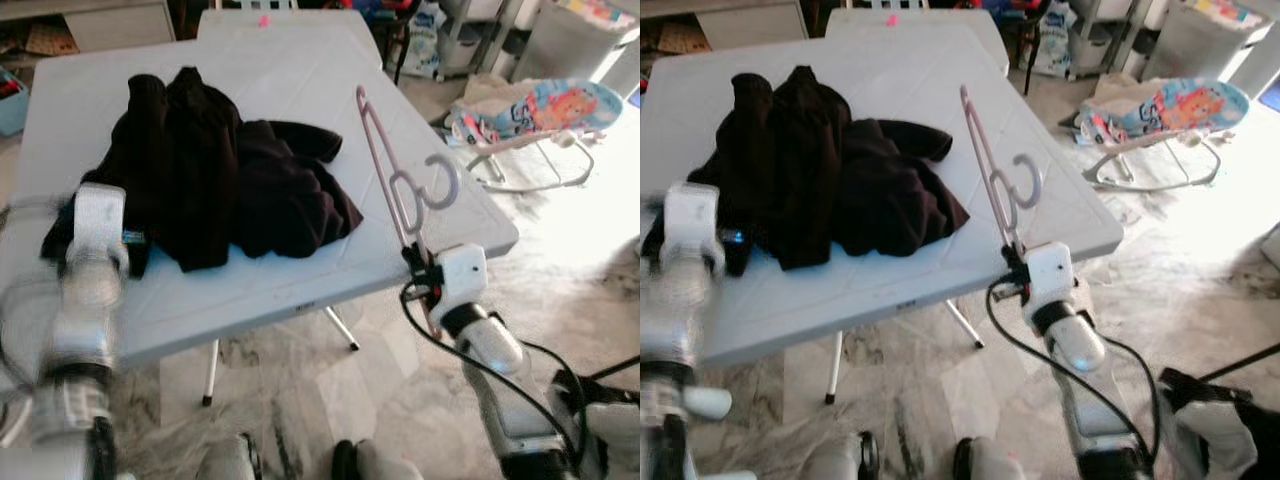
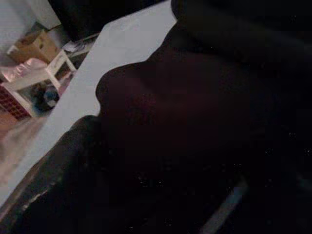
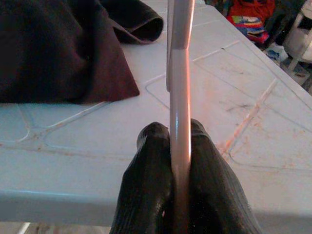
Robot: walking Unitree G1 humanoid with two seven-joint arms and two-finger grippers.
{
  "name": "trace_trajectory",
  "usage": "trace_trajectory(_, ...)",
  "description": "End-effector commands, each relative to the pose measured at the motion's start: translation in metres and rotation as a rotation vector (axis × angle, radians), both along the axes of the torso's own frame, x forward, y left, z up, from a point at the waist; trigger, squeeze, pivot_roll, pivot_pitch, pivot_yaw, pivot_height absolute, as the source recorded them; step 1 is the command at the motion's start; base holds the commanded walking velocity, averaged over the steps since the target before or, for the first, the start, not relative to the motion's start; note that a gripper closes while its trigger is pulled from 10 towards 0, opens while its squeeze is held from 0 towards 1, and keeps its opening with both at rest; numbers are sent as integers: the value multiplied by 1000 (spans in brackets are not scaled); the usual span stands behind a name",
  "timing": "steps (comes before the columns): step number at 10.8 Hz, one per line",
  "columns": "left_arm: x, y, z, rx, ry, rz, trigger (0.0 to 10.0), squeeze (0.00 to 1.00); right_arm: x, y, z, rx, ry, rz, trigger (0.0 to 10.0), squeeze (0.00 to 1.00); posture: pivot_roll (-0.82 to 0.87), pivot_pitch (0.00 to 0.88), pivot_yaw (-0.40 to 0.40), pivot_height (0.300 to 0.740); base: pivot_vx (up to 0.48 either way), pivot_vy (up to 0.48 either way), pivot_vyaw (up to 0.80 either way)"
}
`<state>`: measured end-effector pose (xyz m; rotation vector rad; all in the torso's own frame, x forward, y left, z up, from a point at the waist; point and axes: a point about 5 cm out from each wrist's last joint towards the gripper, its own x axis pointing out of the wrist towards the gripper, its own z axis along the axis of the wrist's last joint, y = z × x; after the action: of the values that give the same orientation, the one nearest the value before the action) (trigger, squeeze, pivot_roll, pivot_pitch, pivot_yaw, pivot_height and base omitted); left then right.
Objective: Hang hanger
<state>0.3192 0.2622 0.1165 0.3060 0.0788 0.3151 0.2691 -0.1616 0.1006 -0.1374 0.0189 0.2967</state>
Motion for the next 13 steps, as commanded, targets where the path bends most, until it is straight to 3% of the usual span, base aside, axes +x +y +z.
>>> trace_trajectory(1, -2, -9, 27, -11, -113, 11, 10000, 0, -1, 2, -10, -2, 55, 11, 10000, 0, -36, 93, -30, 740, 0, 0, 0)
trace_trajectory(3, -21, -34, 33, -81, -152, 10, 10000, 0, 1, 2, -8, 0, 51, 8, 10000, 0, -36, 88, -25, 740, 0, 0, 0)
trace_trajectory(4, -35, -50, 38, -87, -201, -11, 10000, 0, 0, 1, -10, -1, 54, 5, 10000, 0, -36, 88, -25, 740, 0, 0, 0)
trace_trajectory(5, -40, -56, 39, -72, -213, -31, 10000, 0, -1, 2, -12, -2, 59, 6, 10000, 0, -27, 89, -21, 740, 0, 0, 0)
trace_trajectory(8, -61, -70, 12, -106, -49, -104, 10000, 0, 1, 4, -12, 4, 62, 13, 10000, 0, -18, 79, -23, 740, 0, 0, 0)
trace_trajectory(11, -59, -91, 35, -25, -121, -318, 10000, 0, 2, 5, -14, 6, 64, 19, 10000, 0, -1, 74, -26, 740, 0, 0, 0)
trace_trajectory(13, -54, -113, 51, -21, -196, -428, 10000, 0, -2, 11, -18, 21, 73, 25, 10000, 0, -4, 68, -30, 740, 0, 0, 0)
